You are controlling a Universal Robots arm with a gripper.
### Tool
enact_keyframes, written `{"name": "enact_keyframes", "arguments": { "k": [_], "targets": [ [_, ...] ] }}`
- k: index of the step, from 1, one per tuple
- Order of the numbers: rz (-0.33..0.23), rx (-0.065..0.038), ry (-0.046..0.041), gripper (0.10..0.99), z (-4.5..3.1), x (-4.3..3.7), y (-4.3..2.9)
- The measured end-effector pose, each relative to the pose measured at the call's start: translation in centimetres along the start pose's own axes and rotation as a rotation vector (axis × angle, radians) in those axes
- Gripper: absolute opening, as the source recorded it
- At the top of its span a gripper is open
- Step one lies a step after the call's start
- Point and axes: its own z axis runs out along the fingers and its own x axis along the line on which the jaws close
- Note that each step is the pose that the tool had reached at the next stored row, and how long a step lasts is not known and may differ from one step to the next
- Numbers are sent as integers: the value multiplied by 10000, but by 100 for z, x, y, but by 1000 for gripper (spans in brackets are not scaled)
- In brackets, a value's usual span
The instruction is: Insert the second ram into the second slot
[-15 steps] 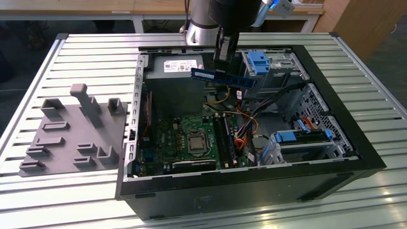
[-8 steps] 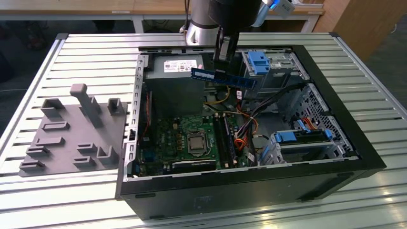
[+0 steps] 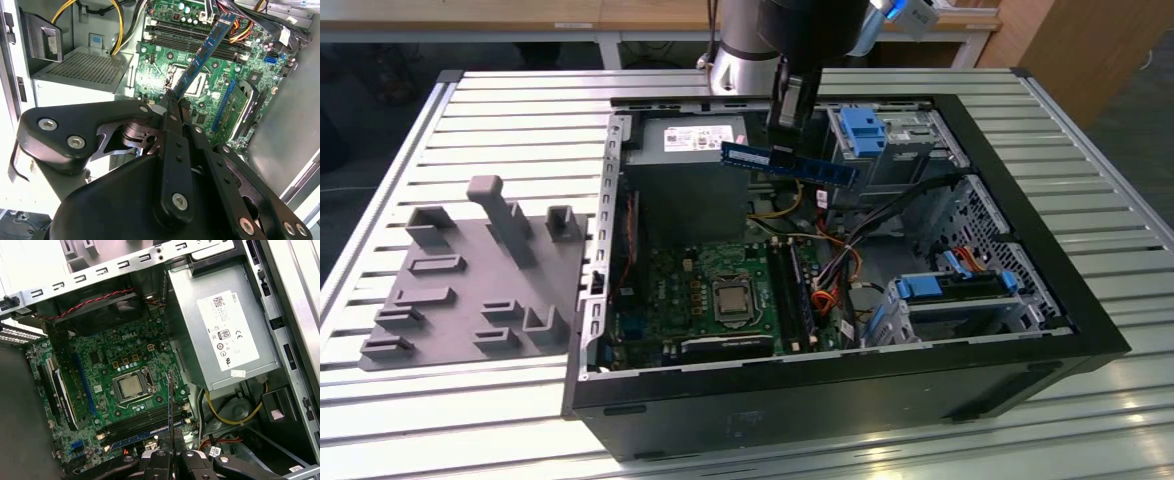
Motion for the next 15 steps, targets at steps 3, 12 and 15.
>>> {"name": "enact_keyframes", "arguments": {
  "k": [3,12,15],
  "targets": [
    [31,1,-1,133,0,0,0],
    [432,7,-12,133,5,1,-1],
    [774,12,-26,133,8,1,-1]
  ]
}}
